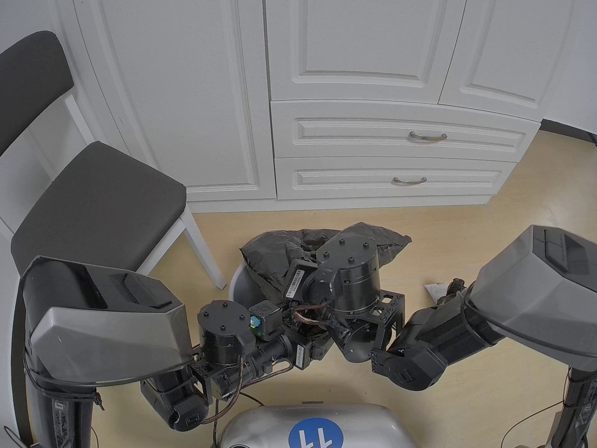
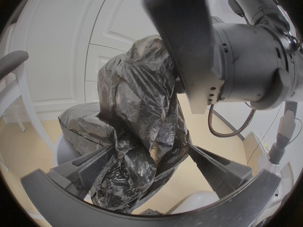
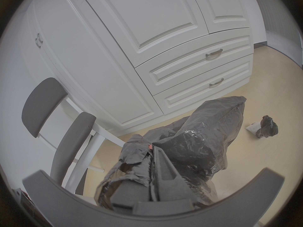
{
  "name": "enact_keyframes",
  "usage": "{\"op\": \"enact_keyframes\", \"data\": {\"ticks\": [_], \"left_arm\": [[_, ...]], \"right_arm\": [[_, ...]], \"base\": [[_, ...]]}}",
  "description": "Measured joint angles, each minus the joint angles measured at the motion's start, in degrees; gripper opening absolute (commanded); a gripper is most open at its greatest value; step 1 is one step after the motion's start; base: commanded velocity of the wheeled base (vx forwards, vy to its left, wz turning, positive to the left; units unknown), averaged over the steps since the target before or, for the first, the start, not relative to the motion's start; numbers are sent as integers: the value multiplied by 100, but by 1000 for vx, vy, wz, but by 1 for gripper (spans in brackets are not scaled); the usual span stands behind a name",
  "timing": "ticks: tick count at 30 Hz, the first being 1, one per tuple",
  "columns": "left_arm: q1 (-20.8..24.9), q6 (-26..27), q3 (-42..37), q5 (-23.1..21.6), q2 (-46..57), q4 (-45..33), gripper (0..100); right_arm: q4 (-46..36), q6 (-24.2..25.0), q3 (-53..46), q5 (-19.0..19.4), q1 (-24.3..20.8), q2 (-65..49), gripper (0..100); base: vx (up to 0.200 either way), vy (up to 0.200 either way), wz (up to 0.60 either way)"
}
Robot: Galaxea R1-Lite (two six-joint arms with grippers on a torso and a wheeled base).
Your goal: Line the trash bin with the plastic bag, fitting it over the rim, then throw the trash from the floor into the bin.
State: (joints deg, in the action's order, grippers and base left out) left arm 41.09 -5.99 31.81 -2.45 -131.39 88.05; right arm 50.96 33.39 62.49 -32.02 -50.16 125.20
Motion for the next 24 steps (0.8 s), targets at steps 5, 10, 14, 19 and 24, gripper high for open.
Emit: {"op": "enact_keyframes", "data": {"ticks": [5,10,14,19,24], "left_arm": [[13,-52,55,0,-50,-2,100],[83,-249,123,7,-69,0,100],[112,-285,133,10,-72,0,100],[132,-288,146,7,-89,0,100],[193,-277,276,289,-218,0,100]], "right_arm": [[0,0,0,1,-9,13,0],[0,16,0,1,-46,33,0],[2,93,10,4,-61,68,0],[0,112,35,4,-72,90,0],[0,123,44,4,-101,85,0]], "base": [[0,0,0],[0,0,0],[0,0,0],[0,0,0],[0,0,0]]}}
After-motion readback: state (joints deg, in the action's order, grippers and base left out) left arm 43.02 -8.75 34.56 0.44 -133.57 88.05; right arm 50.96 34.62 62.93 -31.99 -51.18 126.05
